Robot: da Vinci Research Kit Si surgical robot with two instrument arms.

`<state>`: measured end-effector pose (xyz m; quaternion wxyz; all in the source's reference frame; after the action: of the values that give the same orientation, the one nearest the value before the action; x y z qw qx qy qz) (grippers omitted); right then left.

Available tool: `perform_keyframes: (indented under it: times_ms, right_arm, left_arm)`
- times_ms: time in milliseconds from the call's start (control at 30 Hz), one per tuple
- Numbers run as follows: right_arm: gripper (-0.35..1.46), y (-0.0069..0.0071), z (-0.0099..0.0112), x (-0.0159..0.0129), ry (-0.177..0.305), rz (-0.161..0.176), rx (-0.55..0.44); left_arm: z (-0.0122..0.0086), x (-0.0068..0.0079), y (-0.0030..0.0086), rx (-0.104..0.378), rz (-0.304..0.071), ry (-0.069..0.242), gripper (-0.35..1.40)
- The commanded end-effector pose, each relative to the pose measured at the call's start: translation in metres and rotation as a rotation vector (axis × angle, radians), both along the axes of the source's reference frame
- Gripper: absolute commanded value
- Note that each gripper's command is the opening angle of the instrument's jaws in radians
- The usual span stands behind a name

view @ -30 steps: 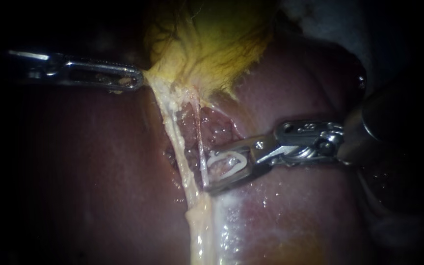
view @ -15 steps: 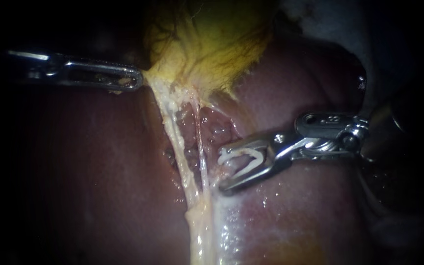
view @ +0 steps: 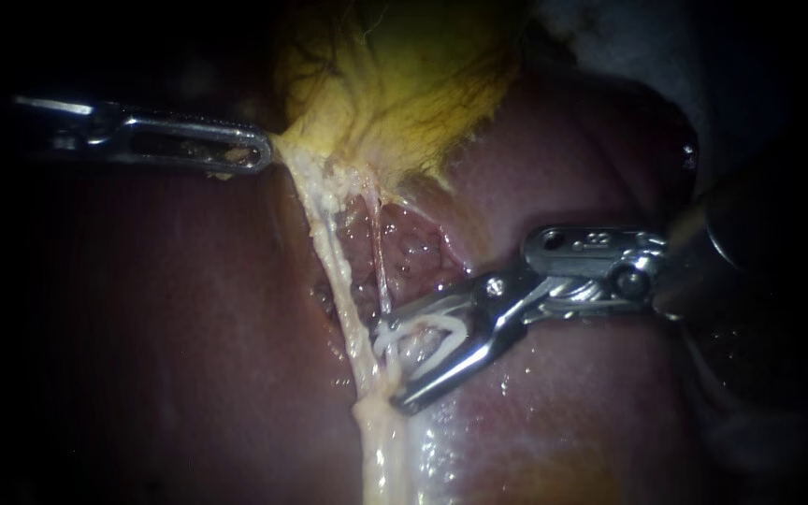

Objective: Clipping first clip left tube

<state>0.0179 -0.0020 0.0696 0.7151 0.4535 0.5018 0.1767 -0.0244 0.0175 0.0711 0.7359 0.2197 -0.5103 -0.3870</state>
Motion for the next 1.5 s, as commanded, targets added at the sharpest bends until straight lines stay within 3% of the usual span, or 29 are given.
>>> perform_keyframes:
  times_ms: [33, 267, 867, 1067, 1267, 1500]
  right_arm:
    - [0.59, -0.0001, 0.0002, 0.0001, -0.004, 0.000, 0.004]
    - [0.60, -0.0006, 0.0028, 0.0001, -0.014, 0.001, 0.006]
    - [0.60, 0.0001, 0.0090, -0.0003, -0.034, 0.005, 0.012]
    - [0.60, 0.0000, 0.0099, 0.0007, -0.037, 0.013, 0.019]
    - [0.60, -0.0002, 0.0099, 0.0020, -0.011, 0.022, 0.036]
    - [0.60, -0.0006, 0.0096, 0.0035, 0.033, -0.013, 0.047]
  left_arm:
    - [0.0000, 0.0000, 0.0000, 0.000, 0.000, 0.000, -0.35]
    - [0.0000, 0.0000, 0.0000, 0.000, 0.000, 0.000, -0.35]
    - [0.0001, -0.0001, 0.0000, -0.001, -0.001, 0.001, -0.35]
    - [0.0001, -0.0002, 0.0000, -0.001, -0.001, 0.001, -0.35]
    - [0.0001, -0.0003, 0.0000, -0.001, -0.001, 0.001, -0.35]
    - [0.0001, -0.0003, 0.0000, -0.001, -0.001, 0.001, -0.35]
